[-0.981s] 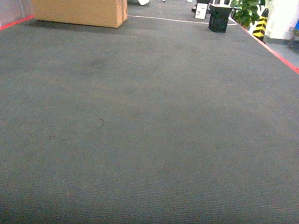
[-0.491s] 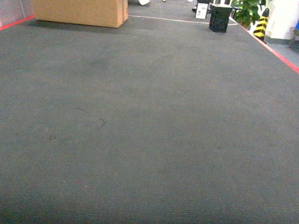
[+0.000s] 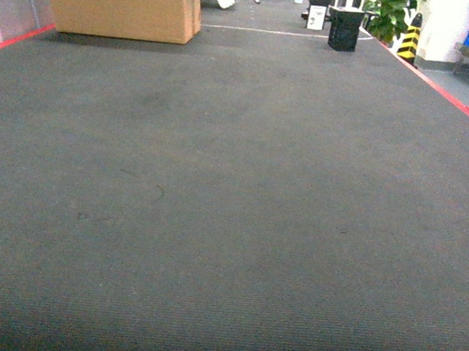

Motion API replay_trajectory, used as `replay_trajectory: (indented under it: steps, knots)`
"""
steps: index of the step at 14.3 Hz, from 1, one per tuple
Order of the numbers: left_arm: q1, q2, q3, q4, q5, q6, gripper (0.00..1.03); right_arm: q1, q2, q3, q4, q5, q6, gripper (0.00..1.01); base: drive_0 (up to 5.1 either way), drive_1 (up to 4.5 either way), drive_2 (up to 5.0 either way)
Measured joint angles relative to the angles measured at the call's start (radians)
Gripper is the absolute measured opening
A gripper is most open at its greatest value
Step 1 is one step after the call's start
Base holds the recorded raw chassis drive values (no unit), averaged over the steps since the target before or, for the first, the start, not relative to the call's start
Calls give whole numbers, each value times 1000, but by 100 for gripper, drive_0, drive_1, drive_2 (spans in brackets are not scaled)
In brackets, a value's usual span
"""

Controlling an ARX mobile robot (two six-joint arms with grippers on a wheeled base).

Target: Sort blue parts and orange caps into right shelf containers

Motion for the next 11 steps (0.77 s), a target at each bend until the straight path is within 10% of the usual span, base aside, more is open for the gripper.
replay_trajectory:
  steps: [11]
  knots:
    - [2, -2, 0, 8, -1, 0, 43, 0, 0, 0, -6, 0, 0, 45, -22, -22, -22]
